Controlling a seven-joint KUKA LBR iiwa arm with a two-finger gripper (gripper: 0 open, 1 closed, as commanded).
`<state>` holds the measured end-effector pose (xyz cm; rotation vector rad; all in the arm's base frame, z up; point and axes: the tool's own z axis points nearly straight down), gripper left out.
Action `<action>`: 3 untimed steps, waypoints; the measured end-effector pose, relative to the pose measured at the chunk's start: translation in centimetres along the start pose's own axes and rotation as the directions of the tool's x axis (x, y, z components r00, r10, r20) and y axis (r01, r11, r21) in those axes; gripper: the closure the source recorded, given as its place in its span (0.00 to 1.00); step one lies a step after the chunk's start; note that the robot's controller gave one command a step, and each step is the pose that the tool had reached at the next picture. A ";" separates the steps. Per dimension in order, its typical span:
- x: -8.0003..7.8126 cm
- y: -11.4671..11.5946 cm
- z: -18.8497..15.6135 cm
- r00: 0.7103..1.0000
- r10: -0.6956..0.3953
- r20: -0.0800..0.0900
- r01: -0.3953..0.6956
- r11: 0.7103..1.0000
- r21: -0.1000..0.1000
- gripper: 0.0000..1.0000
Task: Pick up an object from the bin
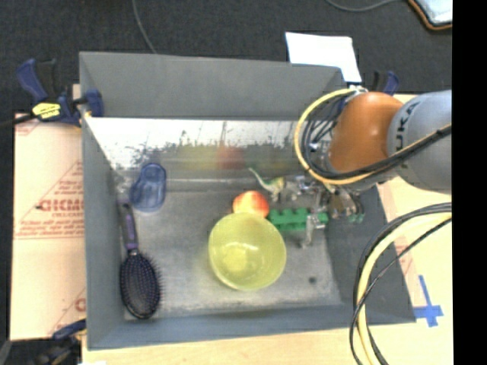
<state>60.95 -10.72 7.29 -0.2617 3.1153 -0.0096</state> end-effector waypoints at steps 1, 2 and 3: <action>0.0 -0.1 -0.1 1.000 0.002 0.002 -0.002 1.000 -0.001 1.00; 0.0 -0.1 -0.1 1.000 0.002 0.002 -0.002 1.000 -0.001 1.00; 0.0 -0.1 -0.4 1.000 0.001 0.004 -0.001 1.000 0.000 1.00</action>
Offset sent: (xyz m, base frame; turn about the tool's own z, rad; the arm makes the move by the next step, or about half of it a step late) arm 0.0000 0.0000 0.0000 0.0000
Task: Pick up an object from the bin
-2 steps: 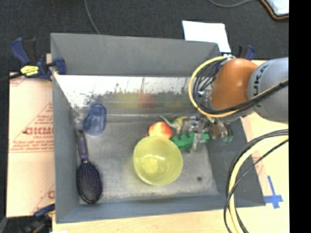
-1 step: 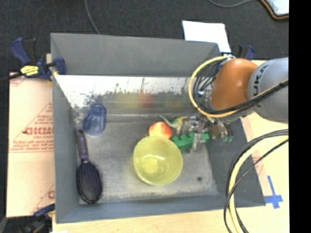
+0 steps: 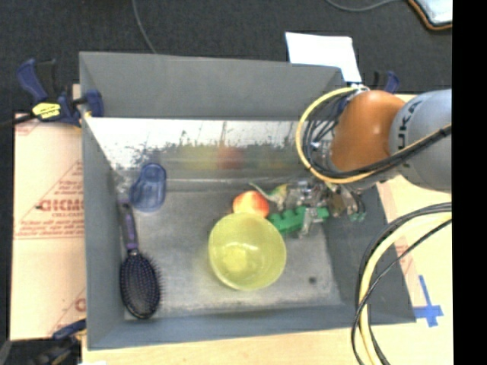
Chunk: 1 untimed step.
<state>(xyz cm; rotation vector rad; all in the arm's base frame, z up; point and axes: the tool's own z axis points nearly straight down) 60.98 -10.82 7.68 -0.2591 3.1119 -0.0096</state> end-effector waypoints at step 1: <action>0.2 0.0 -1.8 1.000 0.000 -0.010 0.000 1.000 -0.003 1.00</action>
Offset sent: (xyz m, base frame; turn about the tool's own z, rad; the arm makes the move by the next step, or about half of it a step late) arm -0.0017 -0.0002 0.0413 0.0001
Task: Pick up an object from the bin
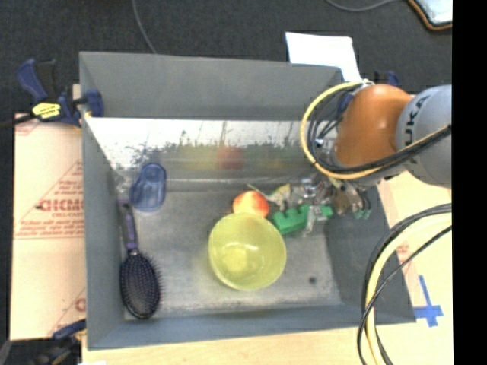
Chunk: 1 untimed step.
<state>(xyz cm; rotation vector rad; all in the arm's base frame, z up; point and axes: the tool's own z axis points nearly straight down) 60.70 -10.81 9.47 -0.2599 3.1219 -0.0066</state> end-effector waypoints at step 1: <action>-0.3 -0.2 -3.5 1.000 0.001 0.011 -0.001 1.000 0.004 1.00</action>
Offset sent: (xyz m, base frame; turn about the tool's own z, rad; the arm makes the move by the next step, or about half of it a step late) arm 0.0017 -0.0006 0.0808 0.0006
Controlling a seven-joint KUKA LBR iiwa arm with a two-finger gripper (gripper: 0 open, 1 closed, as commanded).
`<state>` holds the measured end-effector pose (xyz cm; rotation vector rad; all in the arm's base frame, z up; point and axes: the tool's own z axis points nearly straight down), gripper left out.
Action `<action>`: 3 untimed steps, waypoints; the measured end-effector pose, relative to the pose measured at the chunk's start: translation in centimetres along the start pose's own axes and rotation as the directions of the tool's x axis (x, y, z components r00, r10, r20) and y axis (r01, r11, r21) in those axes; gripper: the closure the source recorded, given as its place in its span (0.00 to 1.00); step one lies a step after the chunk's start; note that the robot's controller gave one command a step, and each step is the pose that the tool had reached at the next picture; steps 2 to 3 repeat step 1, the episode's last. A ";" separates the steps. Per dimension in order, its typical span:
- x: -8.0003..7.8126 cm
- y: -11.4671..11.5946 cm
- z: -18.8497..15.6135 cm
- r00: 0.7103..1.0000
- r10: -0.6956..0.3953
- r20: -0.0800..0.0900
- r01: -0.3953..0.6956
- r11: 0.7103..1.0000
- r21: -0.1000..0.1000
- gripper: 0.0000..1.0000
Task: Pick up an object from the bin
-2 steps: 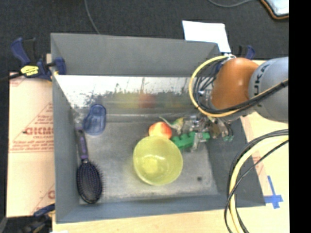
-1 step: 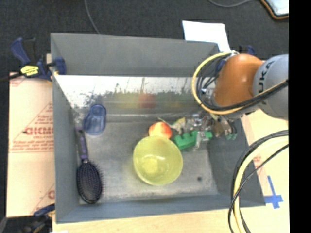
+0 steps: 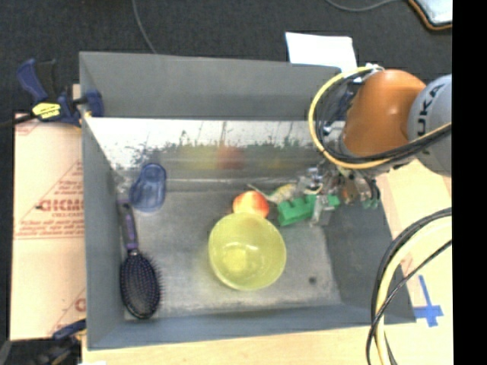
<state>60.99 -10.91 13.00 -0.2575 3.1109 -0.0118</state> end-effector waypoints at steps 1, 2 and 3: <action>0.0 -0.1 -2.9 1.000 0.001 -0.002 -0.001 1.000 0.000 1.00; 0.0 -0.1 -2.9 1.000 0.001 -0.002 -0.001 1.000 0.000 1.00; 0.0 -0.1 -2.9 1.000 0.001 -0.002 -0.001 1.000 0.000 1.00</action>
Offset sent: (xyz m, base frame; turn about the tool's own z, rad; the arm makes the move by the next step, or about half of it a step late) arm -0.0001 -0.0003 0.0679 0.0007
